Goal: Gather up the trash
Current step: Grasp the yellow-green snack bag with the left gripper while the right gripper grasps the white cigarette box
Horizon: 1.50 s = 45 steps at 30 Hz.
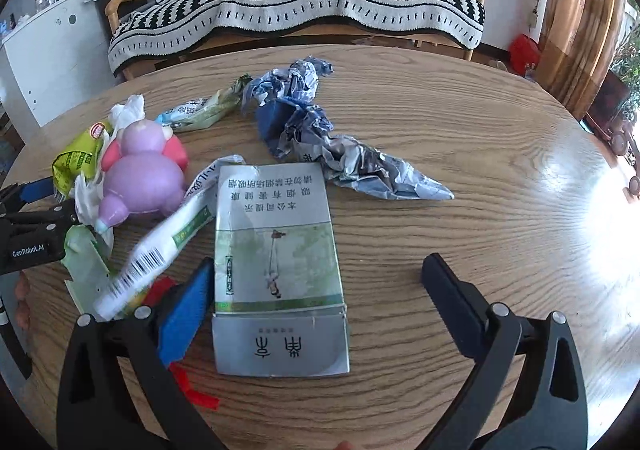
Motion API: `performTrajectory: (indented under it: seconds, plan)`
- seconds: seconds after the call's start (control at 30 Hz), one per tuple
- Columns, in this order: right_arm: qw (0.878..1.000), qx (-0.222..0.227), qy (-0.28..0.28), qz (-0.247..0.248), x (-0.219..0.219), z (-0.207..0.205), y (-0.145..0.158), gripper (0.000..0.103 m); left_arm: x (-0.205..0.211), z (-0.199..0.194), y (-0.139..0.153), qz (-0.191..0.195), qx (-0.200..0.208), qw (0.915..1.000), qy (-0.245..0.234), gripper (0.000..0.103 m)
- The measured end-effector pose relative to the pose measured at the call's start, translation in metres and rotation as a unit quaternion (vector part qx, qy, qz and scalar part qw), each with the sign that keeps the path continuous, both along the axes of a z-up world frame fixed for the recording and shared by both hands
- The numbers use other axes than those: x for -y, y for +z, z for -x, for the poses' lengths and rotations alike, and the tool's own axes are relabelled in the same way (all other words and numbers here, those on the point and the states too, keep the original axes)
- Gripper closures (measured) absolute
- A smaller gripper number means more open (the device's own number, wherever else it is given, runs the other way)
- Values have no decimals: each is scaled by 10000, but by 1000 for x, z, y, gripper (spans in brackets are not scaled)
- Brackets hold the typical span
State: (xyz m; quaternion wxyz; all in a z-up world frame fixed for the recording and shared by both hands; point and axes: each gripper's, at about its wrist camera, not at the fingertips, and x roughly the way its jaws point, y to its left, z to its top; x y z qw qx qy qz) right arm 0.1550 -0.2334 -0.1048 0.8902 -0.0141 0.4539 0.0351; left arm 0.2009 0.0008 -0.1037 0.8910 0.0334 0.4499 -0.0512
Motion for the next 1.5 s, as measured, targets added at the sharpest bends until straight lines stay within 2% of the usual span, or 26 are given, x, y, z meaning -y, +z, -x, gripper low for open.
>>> performTrajectory:
  seconds: [0.03,0.07,0.1,0.13,0.3,0.43,0.53,0.63,1.03,1.27,1.5]
  plan:
    - [10000,6,35,-18,0,1,0,5,0,1,0,4,14,10000,-17,10]
    - [9999,69,87,-103,0,4,2,8,2,3,3,-4,90,9999,-76,42]
    - [9998,132,141,-108,-2,7,4,24,4,6,7,-60,220,9996,-166,63]
    - [9996,174,216,-72,-5,9,7,48,10,7,8,-181,160,9995,-199,62]
    - [9973,167,265,-665,-2,18,14,47,13,11,12,-13,83,9995,-299,64]
    - [9943,621,155,-850,2,28,37,47,4,22,21,122,137,9996,-226,65]
    - [9918,911,191,-875,5,33,50,47,-11,35,33,391,183,9990,-74,65]
    - [9921,760,234,-973,5,29,46,47,-22,44,42,600,310,9976,118,65]
    - [9905,669,99,-1197,8,29,46,47,1,45,35,273,295,9991,-141,65]
    - [9880,686,18,-1387,9,30,49,47,4,47,34,412,264,9986,-202,64]
    - [9891,743,181,-1261,-1,31,53,47,3,49,35,469,275,9984,-160,64]
